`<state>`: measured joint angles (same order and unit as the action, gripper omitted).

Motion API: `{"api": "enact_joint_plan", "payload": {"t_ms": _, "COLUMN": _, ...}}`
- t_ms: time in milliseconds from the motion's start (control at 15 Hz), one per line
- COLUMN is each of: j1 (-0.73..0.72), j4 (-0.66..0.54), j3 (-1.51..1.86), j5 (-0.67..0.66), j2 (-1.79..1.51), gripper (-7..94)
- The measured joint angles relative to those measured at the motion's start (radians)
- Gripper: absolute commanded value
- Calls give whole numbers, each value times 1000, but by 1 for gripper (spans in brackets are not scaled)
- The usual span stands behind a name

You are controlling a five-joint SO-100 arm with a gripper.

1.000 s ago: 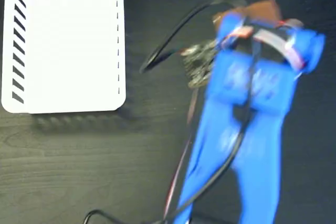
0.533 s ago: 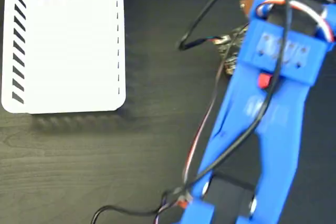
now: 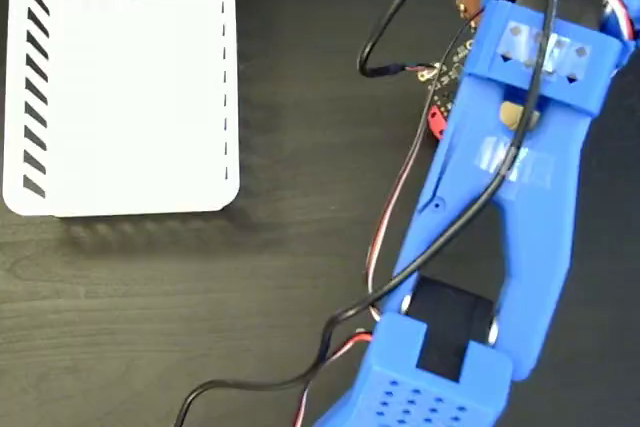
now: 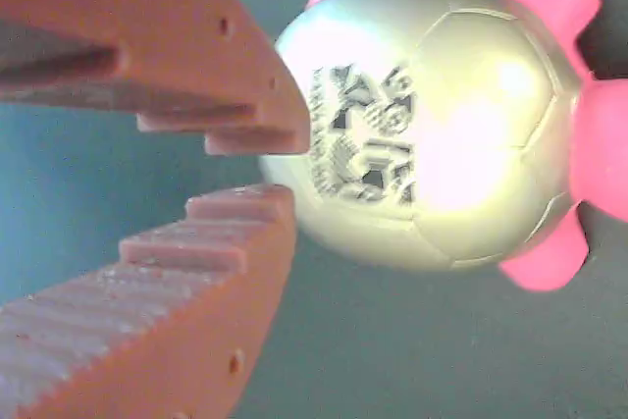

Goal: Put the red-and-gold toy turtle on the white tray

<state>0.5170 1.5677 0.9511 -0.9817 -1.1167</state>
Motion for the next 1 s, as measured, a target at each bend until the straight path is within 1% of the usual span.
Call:
{"api": "enact_joint_plan", "payload": {"t_ms": 200, "j1": 2, "j4": 0, "j3": -15, "j5": -21, "j2": 0, "gripper": 0}}
{"api": "enact_joint_plan", "payload": {"t_ms": 400, "j1": 0, "j4": 8, "j3": -41, "j5": 6, "j2": 0, "gripper": 0}}
{"api": "enact_joint_plan", "payload": {"t_ms": 600, "j1": 0, "j4": 52, "j3": -86, "j5": 34, "j2": 0, "gripper": 0}}
{"api": "enact_joint_plan", "payload": {"t_ms": 667, "j1": 0, "j4": 52, "j3": -91, "j5": 40, "j2": 0, "gripper": 2}}
{"api": "enact_joint_plan", "payload": {"t_ms": 733, "j1": 0, "j4": 52, "j3": -92, "j5": 49, "j2": 0, "gripper": 8}}
{"api": "enact_joint_plan", "payload": {"t_ms": 800, "j1": 0, "j4": 52, "j3": -92, "j5": 54, "j2": 0, "gripper": 24}}
{"api": "enact_joint_plan", "payload": {"t_ms": 867, "j1": 0, "j4": 52, "j3": -92, "j5": 60, "j2": 0, "gripper": 34}}
{"api": "enact_joint_plan", "payload": {"t_ms": 933, "j1": 0, "j4": 58, "j3": -92, "j5": 71, "j2": 0, "gripper": 39}}
{"api": "enact_joint_plan", "payload": {"t_ms": 1000, "j1": 0, "j4": 67, "j3": -92, "j5": 72, "j2": 0, "gripper": 39}}
